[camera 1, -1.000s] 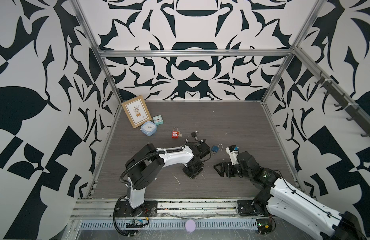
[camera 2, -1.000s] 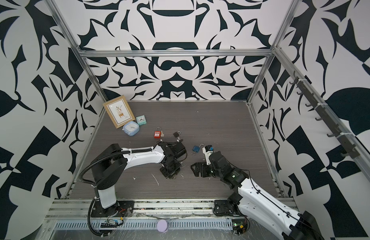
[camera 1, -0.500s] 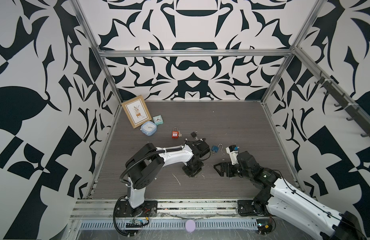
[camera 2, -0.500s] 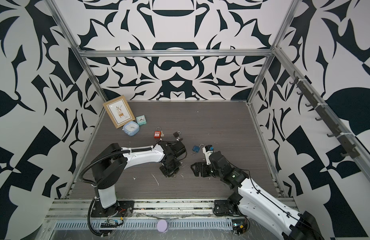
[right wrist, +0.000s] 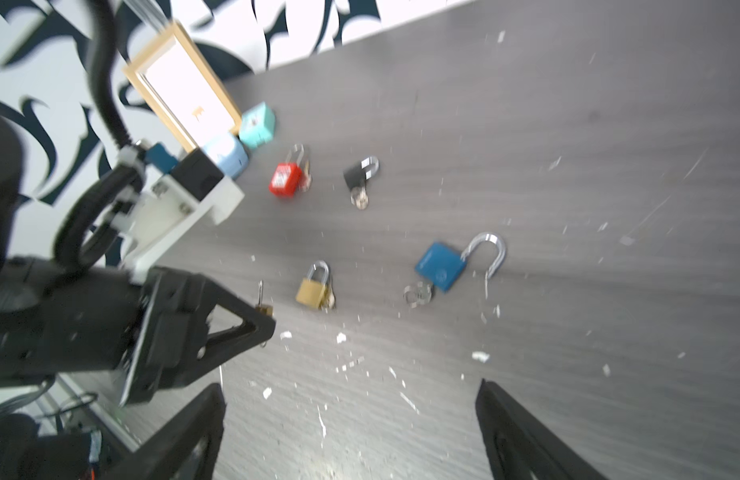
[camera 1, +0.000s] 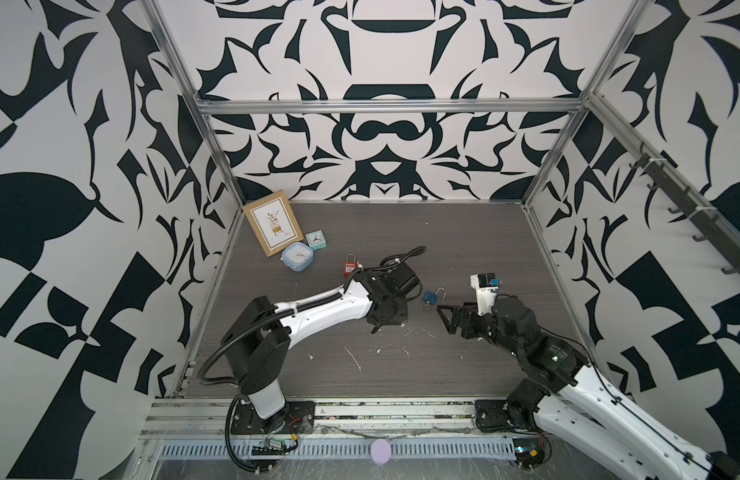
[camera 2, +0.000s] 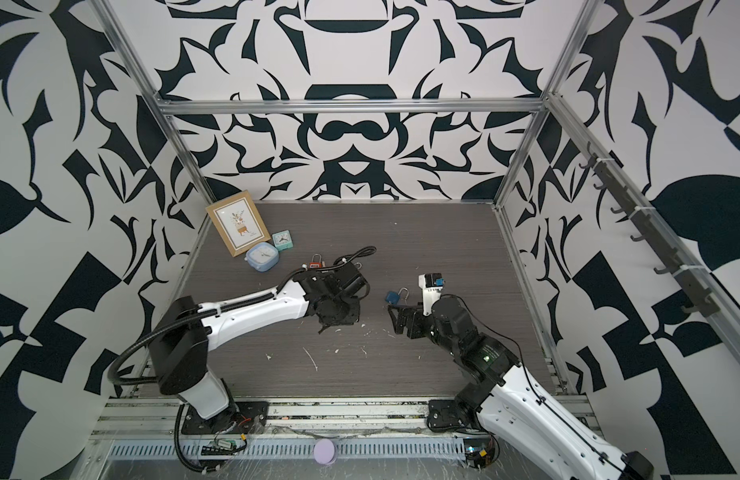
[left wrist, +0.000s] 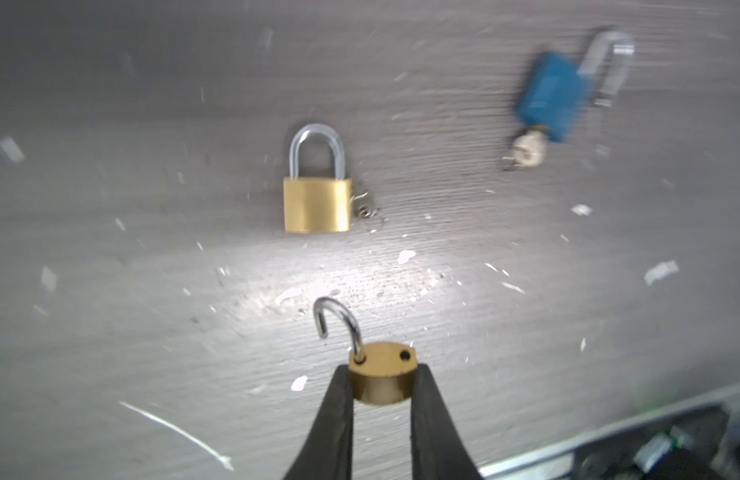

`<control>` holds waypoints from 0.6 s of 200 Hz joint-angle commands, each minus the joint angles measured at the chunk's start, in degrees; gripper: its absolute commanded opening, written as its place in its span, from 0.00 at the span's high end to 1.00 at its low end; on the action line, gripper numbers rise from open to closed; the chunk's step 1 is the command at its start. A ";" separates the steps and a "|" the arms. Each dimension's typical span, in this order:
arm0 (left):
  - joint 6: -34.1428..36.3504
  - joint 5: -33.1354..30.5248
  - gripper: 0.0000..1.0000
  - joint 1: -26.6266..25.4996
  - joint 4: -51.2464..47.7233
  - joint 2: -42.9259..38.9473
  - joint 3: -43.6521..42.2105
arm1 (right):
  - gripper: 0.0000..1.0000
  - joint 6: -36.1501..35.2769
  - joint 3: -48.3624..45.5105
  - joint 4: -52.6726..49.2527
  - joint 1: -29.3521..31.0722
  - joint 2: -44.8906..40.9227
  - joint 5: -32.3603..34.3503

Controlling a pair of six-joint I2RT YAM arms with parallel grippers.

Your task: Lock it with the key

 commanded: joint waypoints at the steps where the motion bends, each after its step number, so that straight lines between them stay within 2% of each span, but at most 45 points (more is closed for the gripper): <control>1: 22.36 -5.28 1.00 0.22 3.18 -6.46 -3.22 | 0.04 -2.01 6.24 0.06 -0.48 1.82 3.51; 18: 33.96 -6.36 1.00 0.13 7.80 -11.02 -6.33 | 0.04 -2.77 9.92 0.67 -1.45 6.19 0.08; 32: 42.50 -5.63 1.00 0.13 12.20 -14.72 -9.87 | 0.04 -2.86 12.64 1.93 -3.53 10.81 -6.18; 60: 60.62 4.48 1.00 0.13 23.20 -23.29 -20.62 | 0.05 -1.78 15.49 5.65 -9.80 18.74 -24.37; 81: 69.00 8.92 1.00 0.04 30.28 -28.35 -27.62 | 0.08 -2.67 16.28 6.49 -12.04 23.38 -31.59; 120: 79.77 13.43 1.00 0.04 35.35 -31.55 -32.83 | 0.14 -8.42 19.34 2.59 -11.92 29.60 -37.63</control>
